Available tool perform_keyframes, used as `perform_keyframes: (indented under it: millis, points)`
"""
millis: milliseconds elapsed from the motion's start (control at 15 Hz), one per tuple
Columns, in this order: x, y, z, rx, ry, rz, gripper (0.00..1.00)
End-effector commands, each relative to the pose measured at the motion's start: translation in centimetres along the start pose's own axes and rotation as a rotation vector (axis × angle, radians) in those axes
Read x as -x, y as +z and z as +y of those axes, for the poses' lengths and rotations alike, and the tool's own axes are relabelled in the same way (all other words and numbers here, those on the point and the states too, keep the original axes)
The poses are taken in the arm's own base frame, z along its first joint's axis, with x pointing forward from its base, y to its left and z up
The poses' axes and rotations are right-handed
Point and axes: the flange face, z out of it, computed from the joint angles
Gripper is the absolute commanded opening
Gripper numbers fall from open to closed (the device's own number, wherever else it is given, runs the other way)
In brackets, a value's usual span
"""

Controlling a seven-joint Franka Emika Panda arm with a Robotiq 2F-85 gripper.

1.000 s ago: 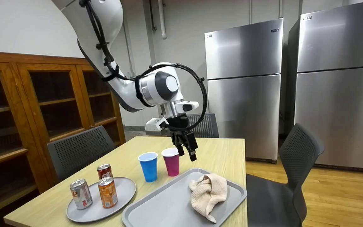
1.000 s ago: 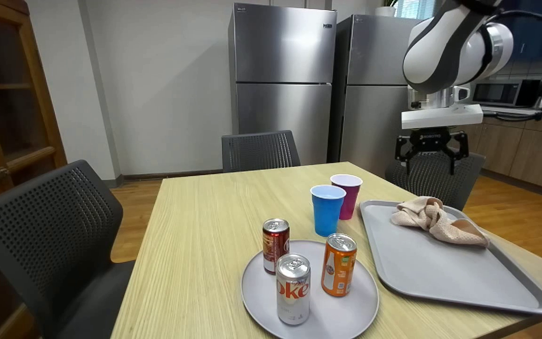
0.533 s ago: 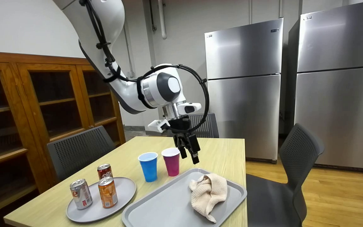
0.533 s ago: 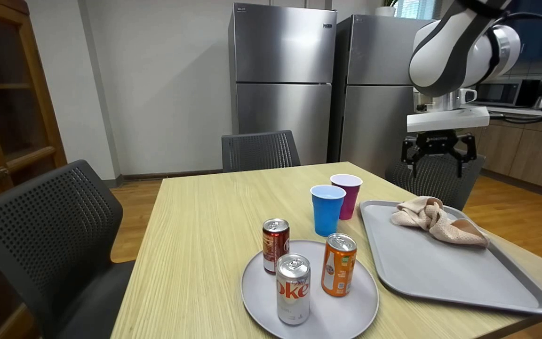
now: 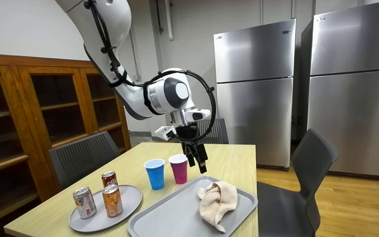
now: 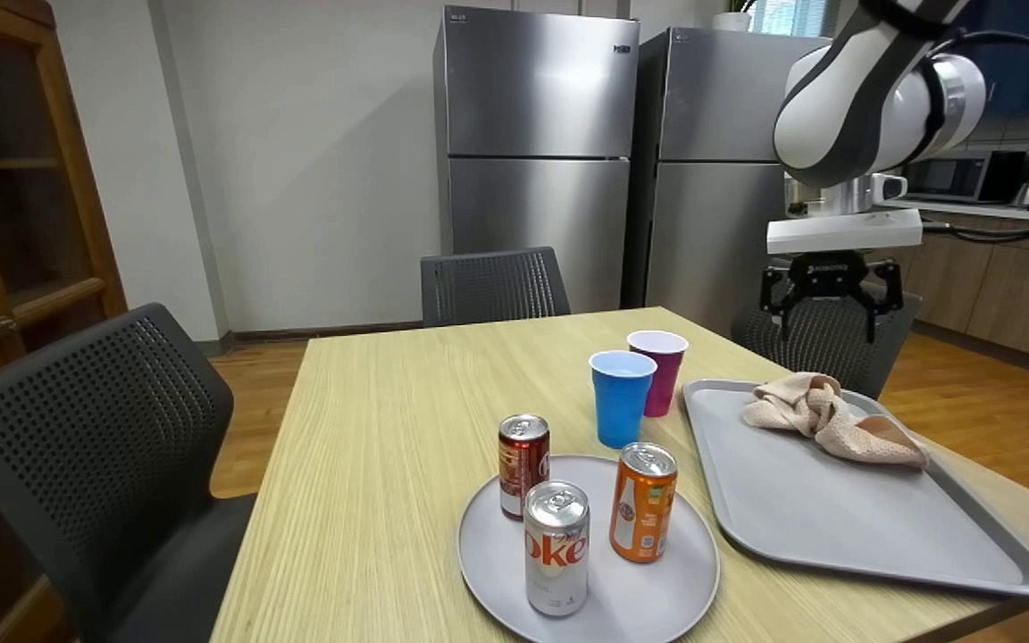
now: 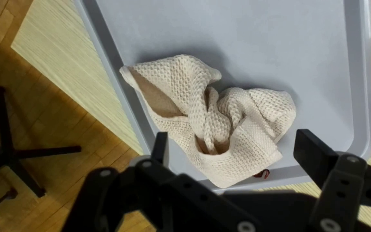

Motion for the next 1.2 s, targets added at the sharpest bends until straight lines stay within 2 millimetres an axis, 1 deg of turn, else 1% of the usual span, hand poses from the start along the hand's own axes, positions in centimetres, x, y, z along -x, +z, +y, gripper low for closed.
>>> perform_keyframes:
  millis: [0, 333, 533, 733, 1133]
  points:
    - [-0.9, 0.6, -0.1, -0.026, 0.081, -0.008, 1.00]
    - [-2.4, 2.4, 0.2, -0.020, 0.129, -0.016, 1.00]
    - [-3.5, 3.8, 0.0, -0.011, 0.137, -0.013, 1.00]
    - [-4.5, 5.4, -0.7, -0.005, 0.156, 0.001, 1.00]
    - [-5.7, 8.8, -2.0, 0.030, 0.178, -0.017, 1.00]
